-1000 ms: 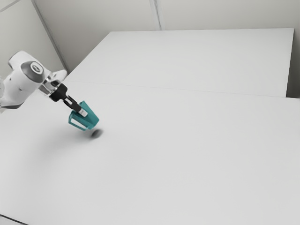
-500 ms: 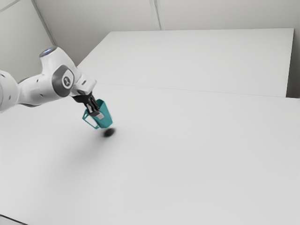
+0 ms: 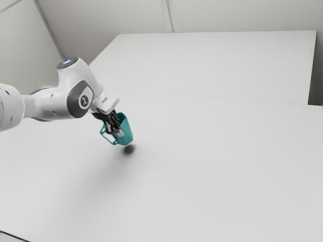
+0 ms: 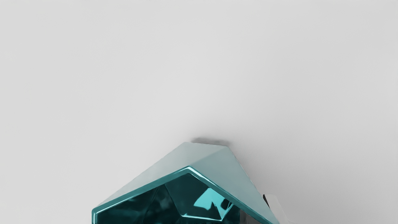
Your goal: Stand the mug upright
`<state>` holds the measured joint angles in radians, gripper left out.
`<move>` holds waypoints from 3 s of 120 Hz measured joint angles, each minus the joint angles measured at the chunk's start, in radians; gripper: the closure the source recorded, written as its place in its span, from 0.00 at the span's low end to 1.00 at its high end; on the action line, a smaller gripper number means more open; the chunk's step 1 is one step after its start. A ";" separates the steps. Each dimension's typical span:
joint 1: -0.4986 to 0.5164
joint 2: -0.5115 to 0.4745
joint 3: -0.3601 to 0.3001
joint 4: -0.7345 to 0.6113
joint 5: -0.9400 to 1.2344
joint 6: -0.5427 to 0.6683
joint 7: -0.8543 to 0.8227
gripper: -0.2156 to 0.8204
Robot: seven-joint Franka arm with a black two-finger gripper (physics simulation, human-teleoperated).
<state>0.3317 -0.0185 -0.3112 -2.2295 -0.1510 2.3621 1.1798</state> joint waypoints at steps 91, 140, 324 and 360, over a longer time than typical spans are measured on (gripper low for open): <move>-0.007 -0.102 -0.124 -0.159 -0.004 0.051 -0.054 0.97; -0.007 -0.080 -0.140 -0.184 -0.004 0.086 -0.076 0.97; 0.129 -0.212 -0.153 0.189 -0.005 -0.383 -0.519 0.21; -0.290 0.000 0.225 0.647 0.112 -0.644 -0.770 0.21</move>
<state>0.0419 -0.0185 -0.0860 -1.5827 -0.0389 1.7182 0.4098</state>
